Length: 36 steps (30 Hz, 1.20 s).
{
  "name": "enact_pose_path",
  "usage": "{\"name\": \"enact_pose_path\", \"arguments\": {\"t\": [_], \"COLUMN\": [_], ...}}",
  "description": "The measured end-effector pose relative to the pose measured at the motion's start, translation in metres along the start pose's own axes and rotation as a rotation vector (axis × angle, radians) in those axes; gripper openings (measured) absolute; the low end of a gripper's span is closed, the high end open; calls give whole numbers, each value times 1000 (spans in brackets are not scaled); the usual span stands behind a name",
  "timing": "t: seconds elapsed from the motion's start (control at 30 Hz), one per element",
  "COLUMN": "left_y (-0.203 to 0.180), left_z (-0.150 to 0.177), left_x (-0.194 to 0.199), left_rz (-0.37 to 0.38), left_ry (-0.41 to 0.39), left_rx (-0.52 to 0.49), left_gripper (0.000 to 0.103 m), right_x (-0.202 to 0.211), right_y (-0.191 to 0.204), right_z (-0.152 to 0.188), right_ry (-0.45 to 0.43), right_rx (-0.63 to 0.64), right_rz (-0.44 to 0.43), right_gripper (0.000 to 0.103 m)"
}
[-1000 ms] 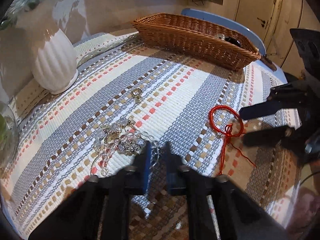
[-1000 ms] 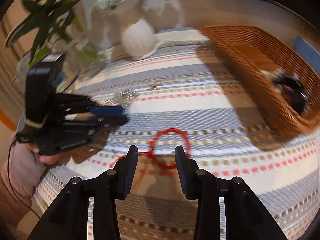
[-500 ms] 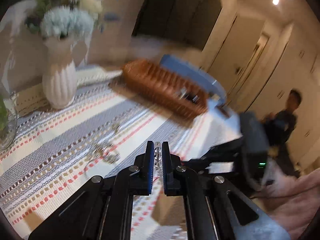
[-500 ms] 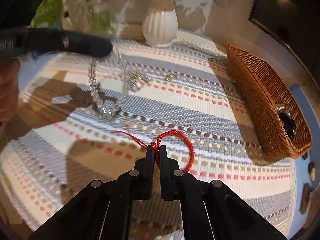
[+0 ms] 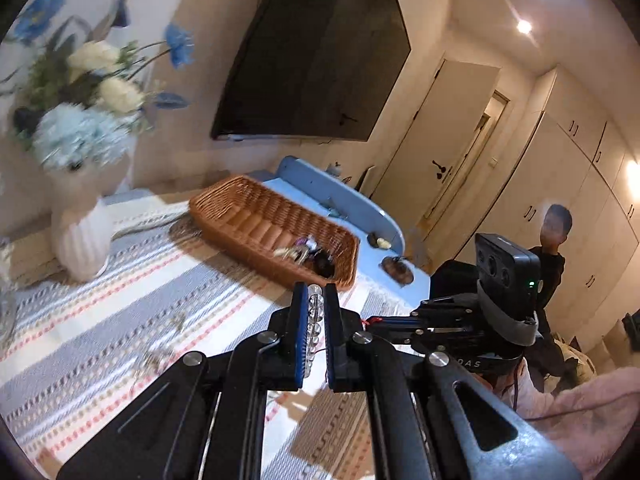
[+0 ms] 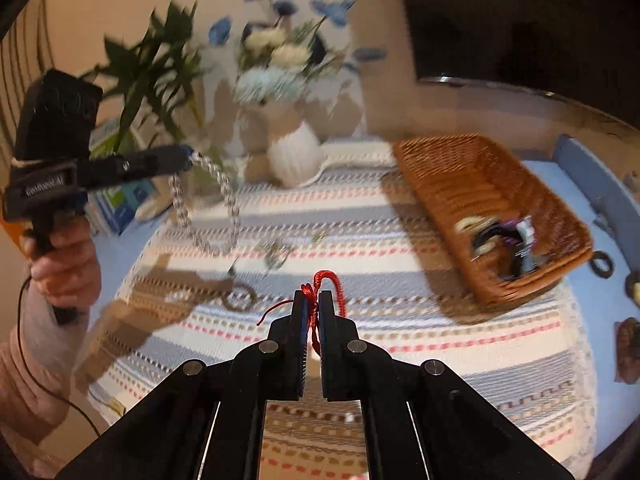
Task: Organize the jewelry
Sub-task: 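Carry the red string bracelet into the wicker basket and open the right tool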
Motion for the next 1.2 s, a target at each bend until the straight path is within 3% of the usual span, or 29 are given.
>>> {"name": "enact_pose_path", "arguments": {"t": [0.17, 0.3, 0.47, 0.6, 0.77, 0.9, 1.0, 1.03, 1.1, 1.2], "left_y": [-17, -24, -26, -19, -10, -8, -6, -5, -3, 0], "left_z": [-42, -77, -99, -99, -92, -85, -82, -81, -78, -70], "left_x": [-39, -85, -158, -223, -265, -272, -264, -256, -238, -202], "left_rz": [34, 51, -14, -99, -161, -175, -178, -181, -174, -167], "left_ry": [-13, -7, 30, 90, 132, 160, 175, 171, 166, 154], "left_rx": [-20, -13, -16, -8, -9, -19, -15, -16, -10, 3], "left_gripper": [5, 5, 5, 5, 5, 8, 17, 19, 25, 31], "right_x": [31, 49, 49, 28, -10, -31, -35, -33, -26, -13], "right_y": [-29, -75, -136, -184, -218, -227, -228, -225, -218, -204], "right_z": [-22, -47, -71, -87, -98, -102, -99, -96, -90, -83], "right_ry": [-68, -133, -195, -197, -155, -128, -115, -114, -126, -135], "right_rx": [-25, -114, -221, -300, -349, -368, -369, -358, -338, -319], "right_rz": [87, 192, 272, 261, 244, 218, 182, 181, 184, 161], "right_gripper": [5, 5, 5, 5, 5, 8, 11, 21, 32, 32]}}
Point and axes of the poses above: each gripper's, at about its wrist camera, not at the fingertips, and x roughly against the way its jaws point, y to its left, z to its underside, the point moved 1 cm from there along -x, roughly the way its jaws point, and after that the axes turned 10 degrees about -z, right-handed, at the moved point
